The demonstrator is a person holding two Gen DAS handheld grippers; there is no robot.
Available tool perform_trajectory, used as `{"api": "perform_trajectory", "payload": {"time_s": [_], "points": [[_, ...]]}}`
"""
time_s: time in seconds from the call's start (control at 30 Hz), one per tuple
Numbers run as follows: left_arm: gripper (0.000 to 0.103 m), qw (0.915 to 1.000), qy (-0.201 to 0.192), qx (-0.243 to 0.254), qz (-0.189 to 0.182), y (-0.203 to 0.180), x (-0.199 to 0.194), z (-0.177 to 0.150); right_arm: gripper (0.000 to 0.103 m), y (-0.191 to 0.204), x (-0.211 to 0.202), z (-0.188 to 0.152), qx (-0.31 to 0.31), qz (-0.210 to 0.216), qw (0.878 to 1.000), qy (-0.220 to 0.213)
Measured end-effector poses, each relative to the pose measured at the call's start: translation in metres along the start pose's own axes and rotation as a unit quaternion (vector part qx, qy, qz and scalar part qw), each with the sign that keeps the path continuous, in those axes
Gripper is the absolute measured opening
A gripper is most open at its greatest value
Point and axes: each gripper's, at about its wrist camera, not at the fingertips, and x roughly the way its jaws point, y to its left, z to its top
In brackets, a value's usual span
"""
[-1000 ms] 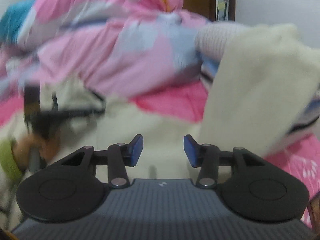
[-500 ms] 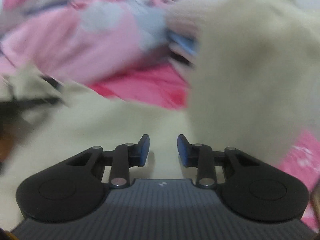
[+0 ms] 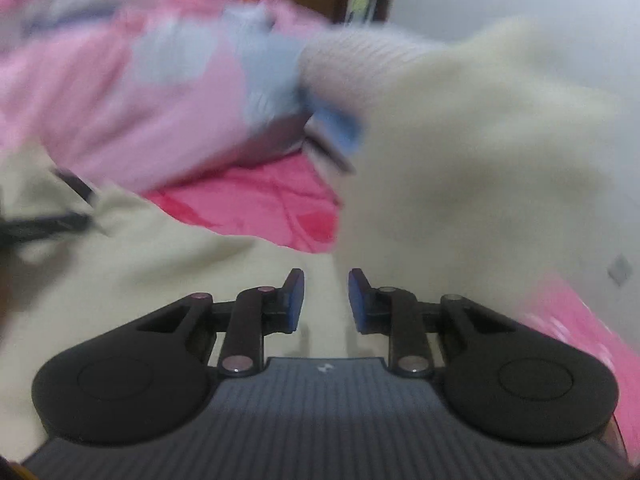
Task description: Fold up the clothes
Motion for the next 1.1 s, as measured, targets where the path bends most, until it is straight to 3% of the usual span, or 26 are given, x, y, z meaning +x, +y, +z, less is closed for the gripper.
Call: {"api": "perform_trajectory", "payload": {"time_s": [0.13, 0.23, 0.37, 0.43, 0.5, 0.7, 0.87, 0.97, 1.1], "points": [[0.034, 0.9997, -0.009, -0.02, -0.012, 0.006, -0.007, 0.003, 0.024, -0.049, -0.148, -0.016, -0.001, -0.083, 0.995, -0.061], [0.038, 0.9994, -0.033, -0.008, 0.004, 0.0, -0.022, 0.011, 0.025, -0.071, -0.251, -0.03, -0.036, -0.166, 0.981, -0.095], [0.038, 0.999, -0.032, 0.031, 0.011, -0.026, -0.059, 0.02, 0.025, -0.073, -0.299, -0.054, -0.064, -0.153, 0.983, -0.076], [0.039, 0.9972, -0.026, 0.07, 0.008, -0.045, -0.084, 0.016, 0.025, -0.062, -0.286, -0.075, -0.057, -0.09, 0.992, -0.064], [0.041, 0.9927, -0.012, 0.12, -0.001, -0.067, -0.111, 0.001, 0.024, -0.046, -0.252, -0.102, -0.04, 0.008, 0.998, -0.041], [0.041, 0.9747, 0.043, 0.218, -0.026, -0.13, -0.154, -0.073, 0.023, 0.007, -0.142, -0.165, -0.045, 0.123, 0.991, 0.002], [0.041, 0.9595, 0.064, 0.273, -0.028, -0.171, -0.129, -0.11, 0.023, 0.026, -0.11, -0.175, -0.103, 0.136, 0.985, -0.018], [0.038, 0.9451, 0.087, 0.314, -0.021, -0.19, -0.103, -0.126, 0.022, 0.035, -0.095, -0.18, -0.144, 0.137, 0.98, -0.026], [0.03, 0.9305, 0.073, 0.358, -0.015, -0.209, -0.088, -0.139, 0.022, 0.015, -0.091, -0.185, -0.111, 0.131, 0.985, -0.035]]}}
